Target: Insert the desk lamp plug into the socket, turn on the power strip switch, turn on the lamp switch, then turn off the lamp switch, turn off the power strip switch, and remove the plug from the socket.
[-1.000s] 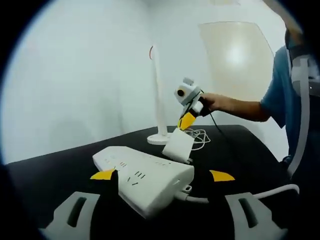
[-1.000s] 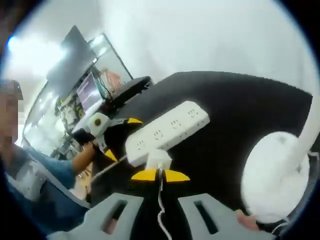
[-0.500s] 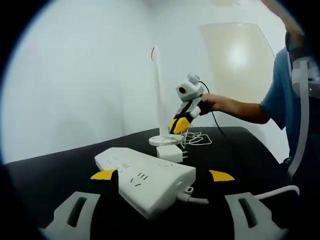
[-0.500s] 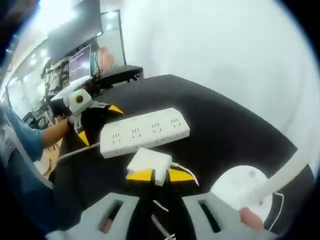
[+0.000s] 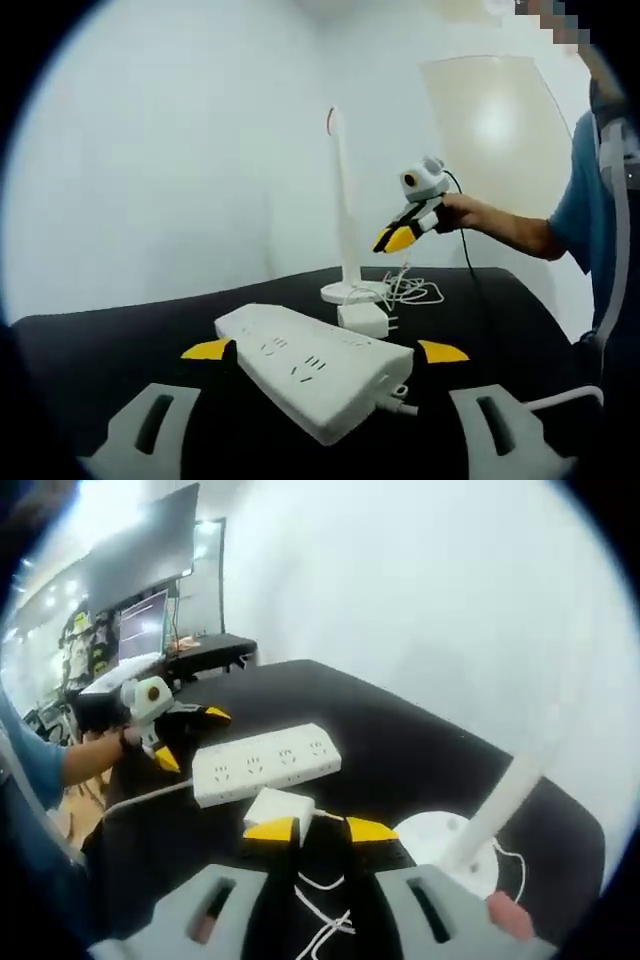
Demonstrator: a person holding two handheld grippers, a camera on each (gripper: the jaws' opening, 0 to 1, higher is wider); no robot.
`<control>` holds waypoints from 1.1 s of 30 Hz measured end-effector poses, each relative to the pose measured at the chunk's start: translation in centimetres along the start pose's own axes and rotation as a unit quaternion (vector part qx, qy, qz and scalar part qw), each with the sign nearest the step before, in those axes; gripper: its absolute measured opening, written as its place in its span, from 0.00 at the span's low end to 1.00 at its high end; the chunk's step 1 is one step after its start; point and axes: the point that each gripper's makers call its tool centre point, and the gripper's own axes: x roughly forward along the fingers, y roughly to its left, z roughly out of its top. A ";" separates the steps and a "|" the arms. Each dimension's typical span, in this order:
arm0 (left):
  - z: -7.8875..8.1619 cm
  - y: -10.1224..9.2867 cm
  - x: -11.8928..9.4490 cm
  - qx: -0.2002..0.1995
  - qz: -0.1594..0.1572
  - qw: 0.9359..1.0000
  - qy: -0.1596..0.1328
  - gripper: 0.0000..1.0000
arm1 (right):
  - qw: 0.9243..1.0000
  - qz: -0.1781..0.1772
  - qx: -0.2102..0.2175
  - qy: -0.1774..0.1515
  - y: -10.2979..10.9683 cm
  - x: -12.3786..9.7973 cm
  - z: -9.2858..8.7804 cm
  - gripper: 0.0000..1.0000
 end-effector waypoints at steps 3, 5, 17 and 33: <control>0.7 -0.4 -0.3 0.002 0.005 1.000 0.005 0.70 | 1.000 -0.010 0.004 -0.011 0.2 -1.0 0.4 0.21; 1.0 -0.7 -0.4 0.006 0.003 1.000 0.015 0.71 | 1.000 -0.013 0.009 -0.019 0.1 -1.2 0.9 0.23; 5.2 -1.6 -2.5 0.014 0.013 1.000 -0.009 0.84 | 0.997 -0.059 0.015 -0.049 0.1 -5.4 1.2 0.32; 4.5 -2.9 -5.4 0.001 0.017 1.000 0.025 0.89 | 0.989 -0.099 0.051 -0.093 0.5 -11.3 -0.9 0.54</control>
